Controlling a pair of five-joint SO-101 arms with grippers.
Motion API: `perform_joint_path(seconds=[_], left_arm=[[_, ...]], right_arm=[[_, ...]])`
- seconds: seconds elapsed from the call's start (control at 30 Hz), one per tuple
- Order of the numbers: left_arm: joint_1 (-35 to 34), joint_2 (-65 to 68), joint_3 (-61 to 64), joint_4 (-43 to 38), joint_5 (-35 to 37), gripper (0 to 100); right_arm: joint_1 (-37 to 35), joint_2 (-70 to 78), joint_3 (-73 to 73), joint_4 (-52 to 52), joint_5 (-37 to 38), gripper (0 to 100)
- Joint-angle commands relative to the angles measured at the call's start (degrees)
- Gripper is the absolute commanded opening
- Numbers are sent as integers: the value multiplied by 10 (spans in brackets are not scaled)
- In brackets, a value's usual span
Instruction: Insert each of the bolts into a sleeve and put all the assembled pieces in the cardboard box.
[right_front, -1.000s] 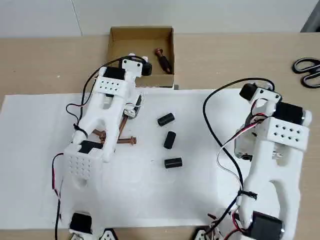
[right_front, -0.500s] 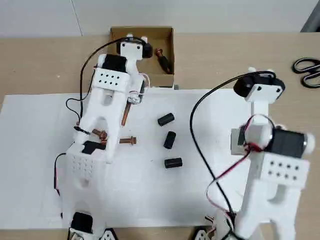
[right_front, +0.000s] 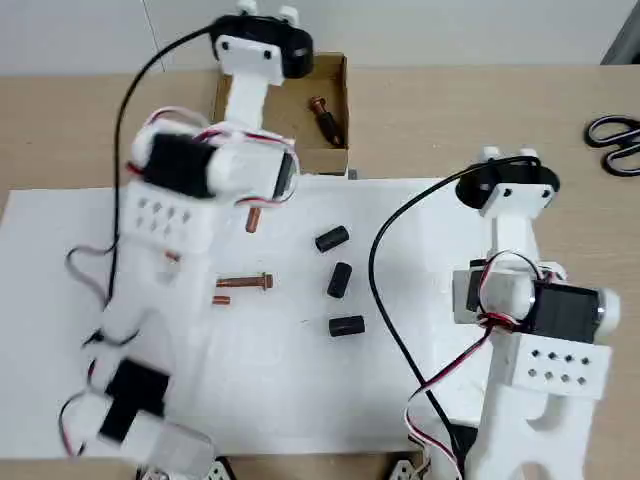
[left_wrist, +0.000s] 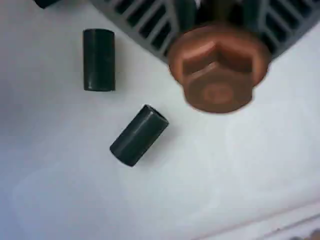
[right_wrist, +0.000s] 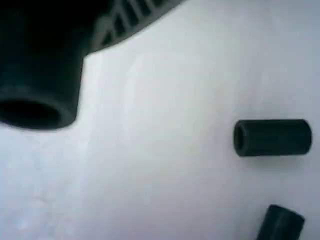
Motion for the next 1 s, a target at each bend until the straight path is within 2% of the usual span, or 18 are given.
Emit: perform_joint_path(seconds=[0.0,0.17,0.23,0.5,0.77,0.97], left_arm=[[4,-113,56,11,4,5],[4,-242,196,4,4,5],[2,-295,258,-14,30,5],[-45,-495,497,-170,159,5],[-47,-690,704,-322,221,5],[-47,-791,814,-385,265,5]], right_arm=[[-44,-21,-3,-7,0,3],[-121,-113,9,-15,0,3],[-144,-152,49,-35,0,3],[-189,-284,222,-151,0,3],[-251,-403,346,-273,4,3],[-329,-466,417,-297,4,3]])
